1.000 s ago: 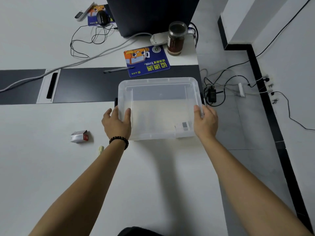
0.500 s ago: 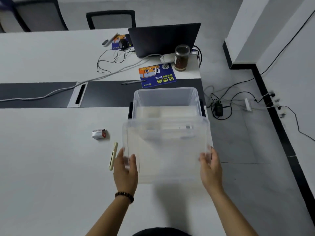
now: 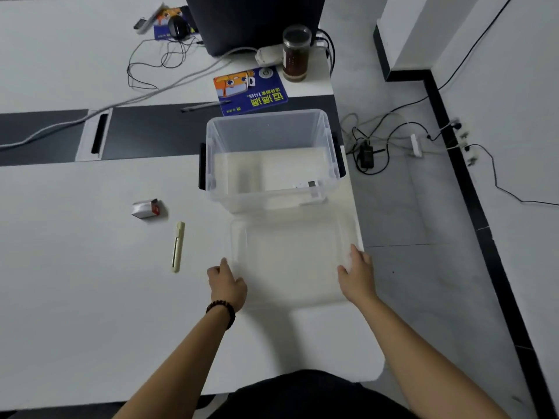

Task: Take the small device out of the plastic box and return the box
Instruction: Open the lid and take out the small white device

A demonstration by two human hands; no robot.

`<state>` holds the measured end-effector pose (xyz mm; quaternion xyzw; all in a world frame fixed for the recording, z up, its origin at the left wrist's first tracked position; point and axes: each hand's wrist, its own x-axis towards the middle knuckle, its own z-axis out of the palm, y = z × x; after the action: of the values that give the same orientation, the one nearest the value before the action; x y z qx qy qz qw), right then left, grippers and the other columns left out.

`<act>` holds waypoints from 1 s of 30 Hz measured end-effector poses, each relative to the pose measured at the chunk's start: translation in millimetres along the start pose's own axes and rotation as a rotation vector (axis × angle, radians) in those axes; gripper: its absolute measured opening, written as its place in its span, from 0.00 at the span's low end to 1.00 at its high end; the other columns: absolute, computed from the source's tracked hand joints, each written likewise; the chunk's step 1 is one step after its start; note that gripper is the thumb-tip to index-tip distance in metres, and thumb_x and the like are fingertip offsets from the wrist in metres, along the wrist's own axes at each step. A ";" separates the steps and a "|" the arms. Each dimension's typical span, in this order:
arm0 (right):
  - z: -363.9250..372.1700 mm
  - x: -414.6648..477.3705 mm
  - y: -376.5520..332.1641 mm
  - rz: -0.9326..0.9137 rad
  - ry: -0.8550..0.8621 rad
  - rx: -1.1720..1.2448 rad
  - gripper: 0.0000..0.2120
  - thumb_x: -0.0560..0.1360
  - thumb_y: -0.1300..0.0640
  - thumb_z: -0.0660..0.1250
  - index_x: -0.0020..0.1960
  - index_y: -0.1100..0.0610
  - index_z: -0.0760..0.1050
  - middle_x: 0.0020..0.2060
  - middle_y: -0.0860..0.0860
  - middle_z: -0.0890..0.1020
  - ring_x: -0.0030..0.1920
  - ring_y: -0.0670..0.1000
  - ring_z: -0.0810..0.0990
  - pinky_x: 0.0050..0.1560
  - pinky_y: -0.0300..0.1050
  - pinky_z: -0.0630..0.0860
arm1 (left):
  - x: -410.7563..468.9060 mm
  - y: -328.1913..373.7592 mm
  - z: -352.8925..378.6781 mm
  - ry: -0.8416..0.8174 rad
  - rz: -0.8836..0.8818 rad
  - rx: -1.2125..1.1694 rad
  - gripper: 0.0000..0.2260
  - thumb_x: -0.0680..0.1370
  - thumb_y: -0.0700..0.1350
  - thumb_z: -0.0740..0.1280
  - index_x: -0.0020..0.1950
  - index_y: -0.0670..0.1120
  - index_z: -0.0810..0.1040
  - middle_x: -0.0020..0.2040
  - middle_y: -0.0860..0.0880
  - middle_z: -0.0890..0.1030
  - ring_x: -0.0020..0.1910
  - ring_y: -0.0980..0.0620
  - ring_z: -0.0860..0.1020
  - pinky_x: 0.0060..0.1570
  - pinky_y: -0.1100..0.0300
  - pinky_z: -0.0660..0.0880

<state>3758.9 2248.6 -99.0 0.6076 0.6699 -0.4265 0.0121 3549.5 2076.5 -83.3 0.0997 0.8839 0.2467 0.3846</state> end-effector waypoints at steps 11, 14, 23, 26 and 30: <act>5.5 38.6 -23.7 -0.078 -0.052 -0.338 0.33 0.78 0.59 0.64 0.80 0.57 0.56 0.75 0.53 0.60 0.73 0.56 0.61 0.70 0.47 0.66 | 46.5 12.0 -4.7 0.008 0.113 0.240 0.29 0.78 0.43 0.65 0.78 0.42 0.60 0.74 0.39 0.62 0.71 0.37 0.61 0.65 0.46 0.65; -6.1 49.6 -42.9 -0.071 -0.002 -0.301 0.30 0.78 0.56 0.64 0.78 0.58 0.60 0.75 0.57 0.61 0.74 0.59 0.61 0.72 0.50 0.62 | 56.5 25.1 -12.5 0.089 0.158 0.223 0.29 0.79 0.49 0.65 0.77 0.41 0.61 0.76 0.37 0.59 0.73 0.36 0.59 0.69 0.43 0.63; -57.2 112.3 -207.9 -0.729 0.350 -0.193 0.21 0.79 0.56 0.62 0.71 0.59 0.71 0.68 0.59 0.71 0.70 0.57 0.69 0.70 0.47 0.66 | 114.3 123.0 -56.0 0.416 0.671 0.582 0.27 0.81 0.63 0.52 0.74 0.49 0.69 0.77 0.40 0.65 0.80 0.40 0.53 0.75 0.43 0.40; -50.9 162.0 -244.0 -0.630 -0.104 -0.515 0.23 0.80 0.52 0.63 0.74 0.54 0.68 0.70 0.56 0.71 0.71 0.57 0.70 0.69 0.53 0.68 | 126.4 127.5 -55.6 0.408 0.678 0.650 0.26 0.80 0.64 0.51 0.59 0.47 0.78 0.57 0.42 0.79 0.68 0.38 0.69 0.74 0.36 0.52; -28.3 211.9 -256.0 -0.426 -0.389 -0.843 0.31 0.75 0.46 0.69 0.75 0.50 0.66 0.74 0.54 0.69 0.72 0.57 0.70 0.69 0.54 0.69 | 129.2 125.6 -54.6 0.461 0.677 0.669 0.24 0.80 0.63 0.54 0.51 0.45 0.78 0.45 0.44 0.76 0.51 0.39 0.73 0.70 0.36 0.60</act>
<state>3506.7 2461.7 -51.7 0.3091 0.8781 -0.2173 0.2935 3419.5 2212.0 -68.6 0.4399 0.8943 0.0771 0.0264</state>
